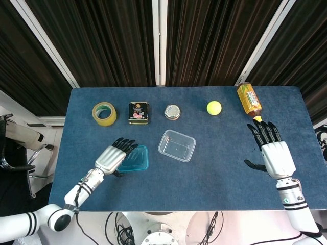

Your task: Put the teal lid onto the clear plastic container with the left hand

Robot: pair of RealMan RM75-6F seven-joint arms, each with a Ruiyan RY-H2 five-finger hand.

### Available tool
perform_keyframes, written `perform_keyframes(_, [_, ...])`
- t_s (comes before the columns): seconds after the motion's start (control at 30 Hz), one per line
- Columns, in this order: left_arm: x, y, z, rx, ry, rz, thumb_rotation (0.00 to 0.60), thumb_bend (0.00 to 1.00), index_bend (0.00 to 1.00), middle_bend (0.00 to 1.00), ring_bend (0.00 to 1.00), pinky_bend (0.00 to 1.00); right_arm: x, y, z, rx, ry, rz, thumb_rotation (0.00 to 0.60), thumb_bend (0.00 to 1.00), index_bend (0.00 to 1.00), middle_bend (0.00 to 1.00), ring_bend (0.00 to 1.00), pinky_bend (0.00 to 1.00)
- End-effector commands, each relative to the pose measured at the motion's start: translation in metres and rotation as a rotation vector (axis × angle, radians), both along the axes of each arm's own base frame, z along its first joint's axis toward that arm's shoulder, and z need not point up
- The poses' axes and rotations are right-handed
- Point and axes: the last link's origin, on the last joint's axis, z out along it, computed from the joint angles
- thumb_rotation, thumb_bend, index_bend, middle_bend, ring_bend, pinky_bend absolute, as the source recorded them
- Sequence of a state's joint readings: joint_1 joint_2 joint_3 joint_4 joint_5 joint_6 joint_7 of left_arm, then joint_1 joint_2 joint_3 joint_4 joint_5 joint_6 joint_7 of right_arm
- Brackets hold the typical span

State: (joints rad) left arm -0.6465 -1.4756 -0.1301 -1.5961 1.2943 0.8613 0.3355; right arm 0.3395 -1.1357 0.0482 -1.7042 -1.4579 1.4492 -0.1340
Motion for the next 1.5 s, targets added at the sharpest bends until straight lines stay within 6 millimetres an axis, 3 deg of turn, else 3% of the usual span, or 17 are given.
perform_keyframes(0.03, [0.009, 0.003, -0.012, -0.004, -0.002, -0.01, 0.6, 0.0, 0.08, 0.0, 0.0, 0.0, -0.006, 0.004, -0.001, 0.003, -0.006, -0.01, 0.6, 0.0, 0.0, 0.0, 0.0, 0.0])
perform_keyframes(0.17, [0.013, 0.008, -0.022, -0.001, 0.02, -0.02, 0.6, 0.0, 0.08, 0.0, 0.0, 0.0, -0.011, 0.006, -0.001, -0.002, -0.017, -0.012, 0.6, 0.0, 0.0, 0.0, 0.0, 0.0])
perform_keyframes(0.43, [0.002, 0.011, -0.03, 0.011, 0.084, -0.007, 0.6, 0.0, 0.08, 0.0, 0.0, 0.0, -0.017, 0.008, 0.002, -0.027, -0.028, -0.021, 0.6, 0.0, 0.0, 0.0, 0.0, 0.0])
perform_keyframes(0.67, [-0.009, 0.018, -0.019, 0.037, 0.102, 0.024, 0.6, 0.0, 0.08, 0.0, 0.0, 0.0, -0.019, 0.009, 0.0, -0.032, -0.034, -0.03, 0.6, 0.0, 0.0, 0.0, 0.0, 0.0])
perform_keyframes(1.1, [-0.013, 0.054, -0.004, 0.058, 0.122, 0.103, 0.6, 0.0, 0.08, 0.0, 0.0, 0.0, -0.027, 0.015, -0.001, -0.032, -0.031, -0.061, 0.6, 0.0, 0.0, 0.0, 0.0, 0.0])
perform_keyframes(1.5, [-0.002, 0.035, -0.006, -0.064, 0.129, 0.191, 0.6, 0.0, 0.08, 0.0, 0.0, 0.0, -0.035, 0.015, -0.001, -0.014, -0.035, -0.069, 0.6, 0.0, 0.0, 0.0, 0.0, 0.0])
